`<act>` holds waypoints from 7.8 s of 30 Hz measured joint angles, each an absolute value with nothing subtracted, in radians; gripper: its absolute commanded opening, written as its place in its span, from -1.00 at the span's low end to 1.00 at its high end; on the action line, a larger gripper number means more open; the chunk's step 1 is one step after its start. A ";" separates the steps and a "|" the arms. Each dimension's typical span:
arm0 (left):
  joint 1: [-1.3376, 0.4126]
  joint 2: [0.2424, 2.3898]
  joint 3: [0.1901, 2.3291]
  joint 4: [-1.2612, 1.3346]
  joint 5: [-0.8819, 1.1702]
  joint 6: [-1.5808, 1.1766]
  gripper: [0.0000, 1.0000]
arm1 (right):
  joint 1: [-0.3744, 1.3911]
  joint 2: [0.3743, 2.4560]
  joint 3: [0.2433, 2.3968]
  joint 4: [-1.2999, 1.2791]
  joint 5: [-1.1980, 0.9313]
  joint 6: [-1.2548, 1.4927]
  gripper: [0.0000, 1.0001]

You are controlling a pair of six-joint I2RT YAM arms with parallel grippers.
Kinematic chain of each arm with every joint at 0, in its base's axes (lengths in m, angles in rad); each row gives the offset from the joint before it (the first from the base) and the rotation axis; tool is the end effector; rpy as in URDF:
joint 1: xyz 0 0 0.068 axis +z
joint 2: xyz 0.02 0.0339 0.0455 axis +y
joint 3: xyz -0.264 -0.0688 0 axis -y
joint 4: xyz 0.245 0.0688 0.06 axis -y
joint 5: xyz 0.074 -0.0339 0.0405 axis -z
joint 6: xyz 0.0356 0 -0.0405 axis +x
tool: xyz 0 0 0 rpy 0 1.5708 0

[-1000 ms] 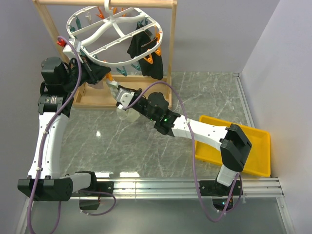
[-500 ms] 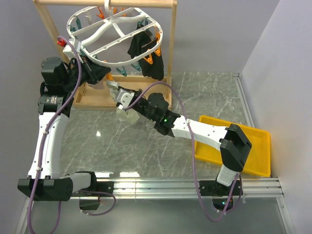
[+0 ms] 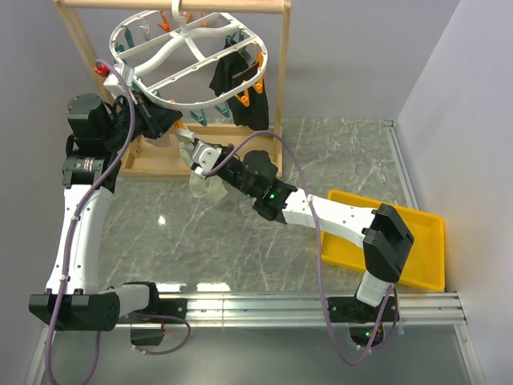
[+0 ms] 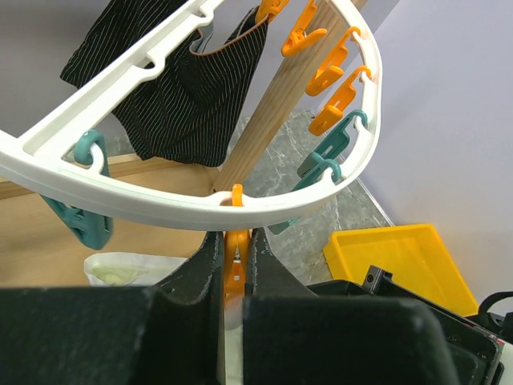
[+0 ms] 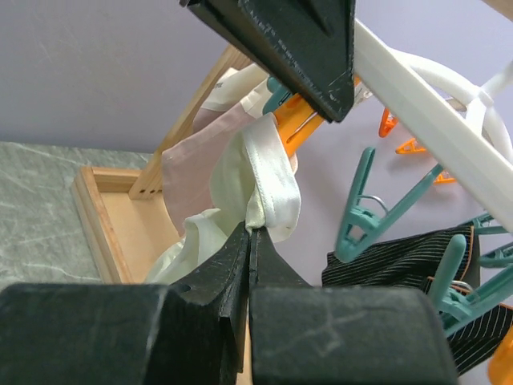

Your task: Clip the underwear to the hanger

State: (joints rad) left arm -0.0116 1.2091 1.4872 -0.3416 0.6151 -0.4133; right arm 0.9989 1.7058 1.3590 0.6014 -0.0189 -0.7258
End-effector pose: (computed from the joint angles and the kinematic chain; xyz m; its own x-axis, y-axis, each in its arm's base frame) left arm 0.2483 -0.0234 0.4788 -0.2932 -0.3246 -0.8992 0.5105 0.7421 -0.4344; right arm 0.2226 0.3471 0.3759 0.6665 -0.1906 -0.7207 -0.5458 0.5338 -0.6459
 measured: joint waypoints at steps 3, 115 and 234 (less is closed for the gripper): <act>-0.012 1.209 1.487 -0.342 0.615 -0.406 -0.99 | 0.994 1.706 1.370 0.591 -0.017 -0.722 -1.00; 0.118 0.996 1.225 -0.364 0.685 -0.515 0.66 | 0.964 1.605 1.429 0.272 -0.070 -0.282 0.41; 0.012 1.038 0.862 -0.178 0.668 -0.252 0.24 | 0.491 1.984 1.111 1.168 -0.660 1.473 -1.00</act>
State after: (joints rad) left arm 0.0116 1.0382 0.8623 -0.1783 0.6678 -0.2520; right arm 0.4911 1.9842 1.1107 1.1683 -0.6601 1.4734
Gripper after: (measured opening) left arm 0.650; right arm 0.008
